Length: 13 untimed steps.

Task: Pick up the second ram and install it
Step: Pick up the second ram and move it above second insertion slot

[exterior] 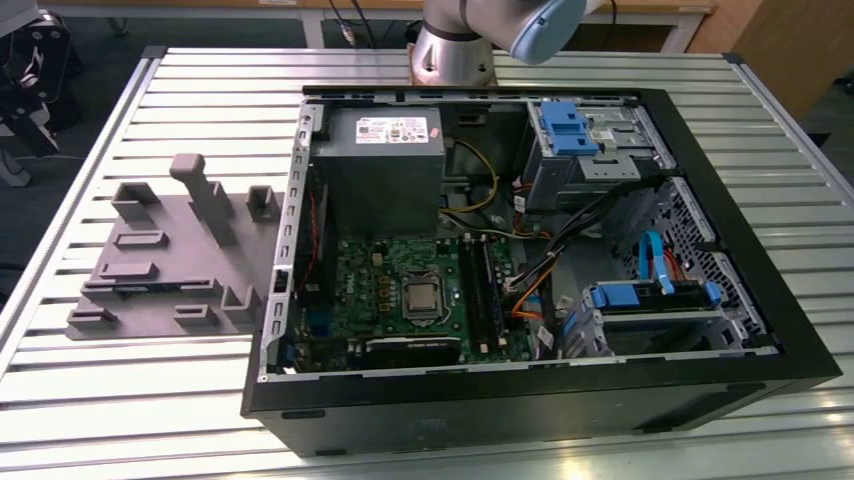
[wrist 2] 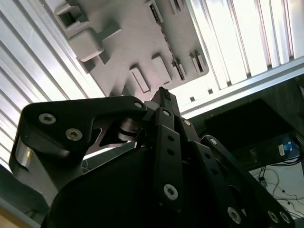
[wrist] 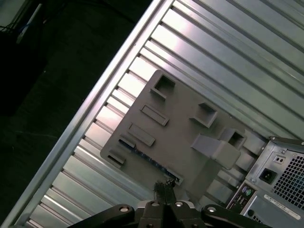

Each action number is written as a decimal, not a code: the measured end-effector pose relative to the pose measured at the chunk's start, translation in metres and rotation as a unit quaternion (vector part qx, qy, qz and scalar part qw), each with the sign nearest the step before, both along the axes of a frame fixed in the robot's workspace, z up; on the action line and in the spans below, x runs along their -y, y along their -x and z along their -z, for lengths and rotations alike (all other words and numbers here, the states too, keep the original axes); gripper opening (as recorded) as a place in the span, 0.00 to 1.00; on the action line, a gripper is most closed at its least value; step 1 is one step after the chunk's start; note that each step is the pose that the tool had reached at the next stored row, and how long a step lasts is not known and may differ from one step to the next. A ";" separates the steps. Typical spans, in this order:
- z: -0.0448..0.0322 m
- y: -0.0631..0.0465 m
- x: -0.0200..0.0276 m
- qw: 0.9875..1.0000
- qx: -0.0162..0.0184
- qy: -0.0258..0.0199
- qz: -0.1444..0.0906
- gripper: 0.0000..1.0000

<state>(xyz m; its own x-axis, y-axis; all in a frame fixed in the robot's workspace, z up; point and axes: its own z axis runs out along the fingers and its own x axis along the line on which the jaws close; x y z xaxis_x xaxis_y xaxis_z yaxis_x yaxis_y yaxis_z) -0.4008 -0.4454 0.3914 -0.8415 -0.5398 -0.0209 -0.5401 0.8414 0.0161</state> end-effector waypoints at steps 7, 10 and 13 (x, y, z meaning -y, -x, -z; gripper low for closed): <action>0.0000 0.000 0.0000 1.000 0.000 0.000 -0.005 0.11; 0.0000 0.000 0.0000 1.000 0.000 0.000 -0.008 0.11; 0.0000 0.000 0.0000 1.000 0.000 0.000 -0.013 0.11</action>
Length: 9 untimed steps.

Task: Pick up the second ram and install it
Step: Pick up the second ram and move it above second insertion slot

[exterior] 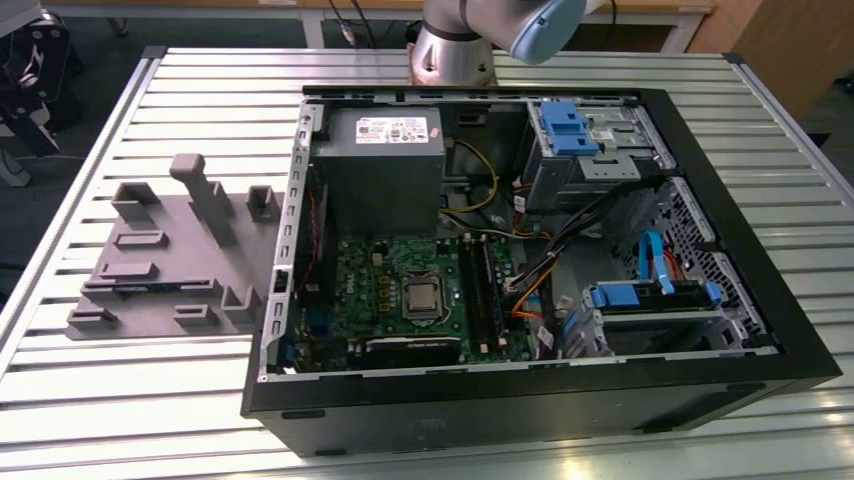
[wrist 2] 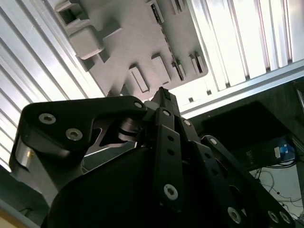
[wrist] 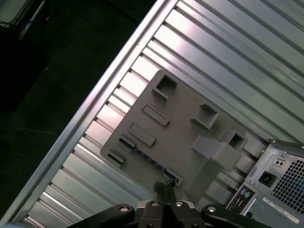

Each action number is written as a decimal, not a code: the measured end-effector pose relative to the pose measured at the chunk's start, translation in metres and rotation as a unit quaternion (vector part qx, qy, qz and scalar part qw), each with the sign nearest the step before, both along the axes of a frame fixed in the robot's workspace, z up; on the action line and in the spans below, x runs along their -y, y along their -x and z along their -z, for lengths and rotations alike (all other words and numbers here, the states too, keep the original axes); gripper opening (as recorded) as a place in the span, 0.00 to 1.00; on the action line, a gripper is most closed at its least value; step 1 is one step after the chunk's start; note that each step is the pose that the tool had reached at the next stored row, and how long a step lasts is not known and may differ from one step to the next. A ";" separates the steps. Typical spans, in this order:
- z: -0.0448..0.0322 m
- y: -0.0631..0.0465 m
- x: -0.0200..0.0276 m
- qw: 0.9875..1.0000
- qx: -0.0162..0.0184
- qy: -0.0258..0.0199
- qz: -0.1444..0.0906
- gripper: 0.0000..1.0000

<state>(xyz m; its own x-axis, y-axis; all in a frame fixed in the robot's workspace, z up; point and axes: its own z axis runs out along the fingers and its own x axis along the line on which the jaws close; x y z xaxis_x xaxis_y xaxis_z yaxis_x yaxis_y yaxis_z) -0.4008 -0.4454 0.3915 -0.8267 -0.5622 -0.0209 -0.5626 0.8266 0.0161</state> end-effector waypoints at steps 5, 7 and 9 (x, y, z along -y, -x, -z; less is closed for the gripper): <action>0.0000 0.000 0.0000 1.000 0.000 0.000 -0.012 0.11; 0.0000 0.000 0.0000 1.000 0.000 0.000 -0.017 0.11; 0.0000 0.000 0.0000 1.000 0.000 0.000 -0.022 0.11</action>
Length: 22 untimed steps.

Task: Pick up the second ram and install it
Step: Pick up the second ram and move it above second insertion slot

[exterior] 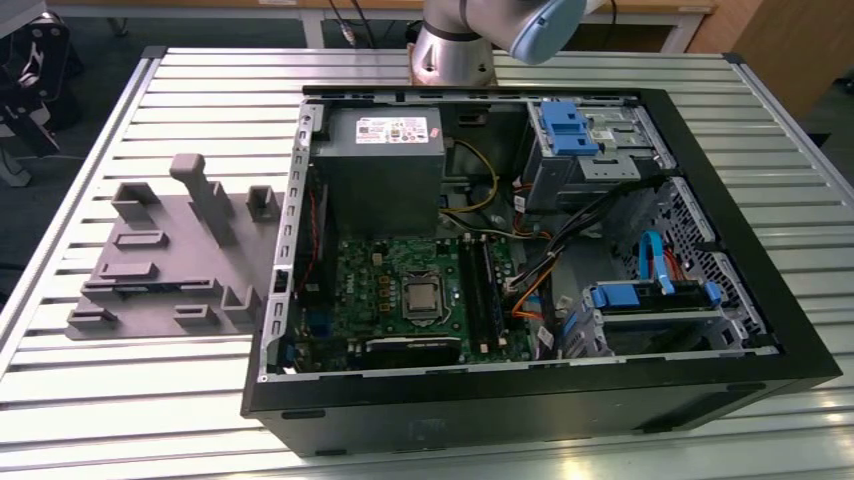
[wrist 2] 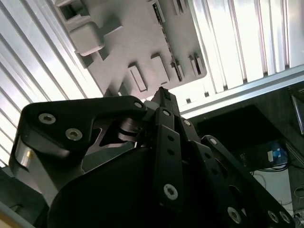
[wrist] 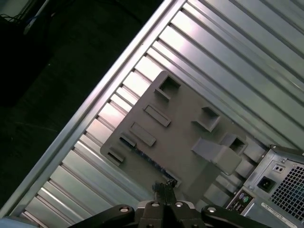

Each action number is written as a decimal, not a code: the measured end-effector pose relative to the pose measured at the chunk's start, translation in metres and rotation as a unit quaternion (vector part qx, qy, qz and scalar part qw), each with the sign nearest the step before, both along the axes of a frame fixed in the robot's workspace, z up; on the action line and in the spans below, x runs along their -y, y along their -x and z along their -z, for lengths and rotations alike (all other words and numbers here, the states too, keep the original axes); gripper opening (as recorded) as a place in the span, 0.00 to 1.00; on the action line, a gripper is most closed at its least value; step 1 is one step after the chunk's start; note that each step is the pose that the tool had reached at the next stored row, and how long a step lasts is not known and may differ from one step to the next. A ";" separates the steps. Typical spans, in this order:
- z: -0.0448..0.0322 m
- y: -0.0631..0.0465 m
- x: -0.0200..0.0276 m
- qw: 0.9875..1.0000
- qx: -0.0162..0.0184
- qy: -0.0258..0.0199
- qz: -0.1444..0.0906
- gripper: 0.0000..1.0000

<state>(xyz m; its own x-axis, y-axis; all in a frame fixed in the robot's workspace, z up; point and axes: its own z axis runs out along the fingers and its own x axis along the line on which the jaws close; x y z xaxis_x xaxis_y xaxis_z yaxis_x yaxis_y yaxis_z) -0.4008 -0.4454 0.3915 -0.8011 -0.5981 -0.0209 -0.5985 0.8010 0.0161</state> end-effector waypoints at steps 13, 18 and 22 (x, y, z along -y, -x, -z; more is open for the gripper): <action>0.0005 0.000 0.0000 0.999 0.000 0.000 -0.054 0.11; 0.0012 0.000 0.0000 0.997 -0.002 0.000 -0.077 0.11; 0.0022 0.000 0.0000 0.996 -0.003 0.003 -0.089 0.11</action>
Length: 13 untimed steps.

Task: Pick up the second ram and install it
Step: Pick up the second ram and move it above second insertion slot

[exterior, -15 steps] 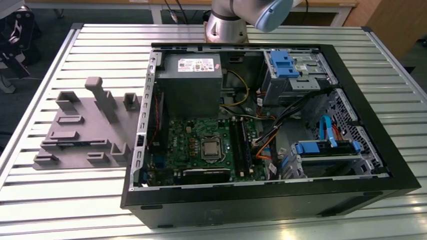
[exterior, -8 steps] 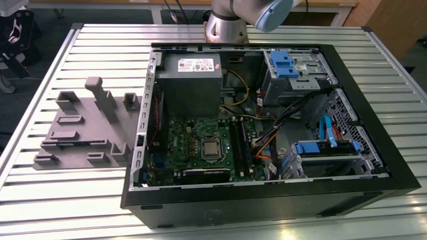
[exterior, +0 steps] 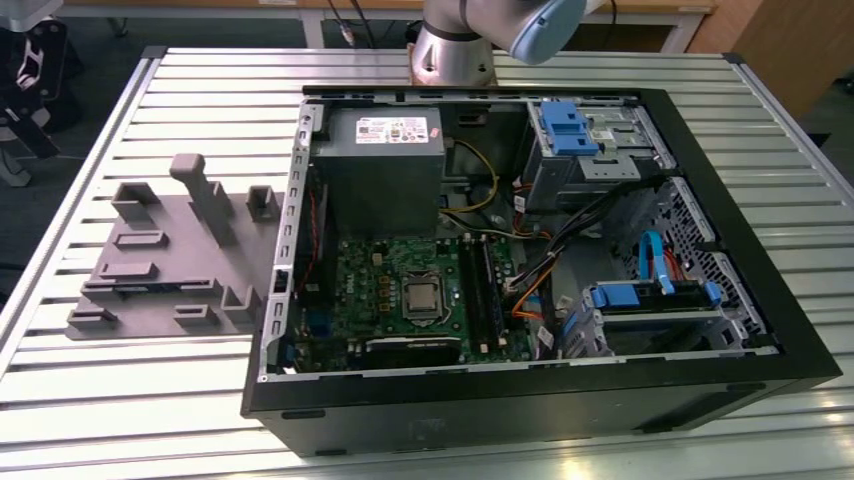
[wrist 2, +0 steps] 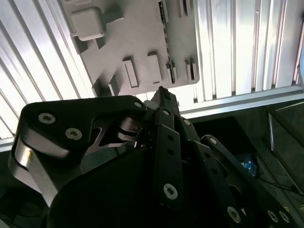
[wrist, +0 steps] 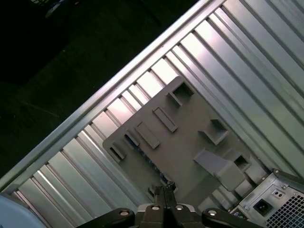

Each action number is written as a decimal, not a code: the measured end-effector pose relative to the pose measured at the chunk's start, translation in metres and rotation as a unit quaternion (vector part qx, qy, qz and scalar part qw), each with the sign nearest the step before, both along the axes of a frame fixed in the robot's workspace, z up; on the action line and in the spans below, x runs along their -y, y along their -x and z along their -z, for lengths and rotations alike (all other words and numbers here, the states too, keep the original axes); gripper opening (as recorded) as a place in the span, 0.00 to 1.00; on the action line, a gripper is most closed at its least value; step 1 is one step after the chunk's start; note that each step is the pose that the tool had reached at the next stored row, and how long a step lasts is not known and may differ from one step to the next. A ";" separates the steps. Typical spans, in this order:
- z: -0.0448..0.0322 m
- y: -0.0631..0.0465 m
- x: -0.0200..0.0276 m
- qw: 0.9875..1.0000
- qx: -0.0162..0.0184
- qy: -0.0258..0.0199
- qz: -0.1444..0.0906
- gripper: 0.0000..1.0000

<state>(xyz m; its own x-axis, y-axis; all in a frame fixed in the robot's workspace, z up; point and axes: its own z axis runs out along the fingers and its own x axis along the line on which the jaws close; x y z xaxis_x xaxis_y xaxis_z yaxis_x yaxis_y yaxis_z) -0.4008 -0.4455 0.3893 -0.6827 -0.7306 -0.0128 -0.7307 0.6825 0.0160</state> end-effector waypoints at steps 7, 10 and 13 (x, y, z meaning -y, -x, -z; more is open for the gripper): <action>0.0017 0.000 -0.0001 0.999 0.000 0.001 -0.040 0.11; 0.0025 0.000 -0.0001 0.998 0.000 0.001 -0.067 0.11; 0.0031 0.000 0.0000 0.996 0.000 0.001 -0.094 0.11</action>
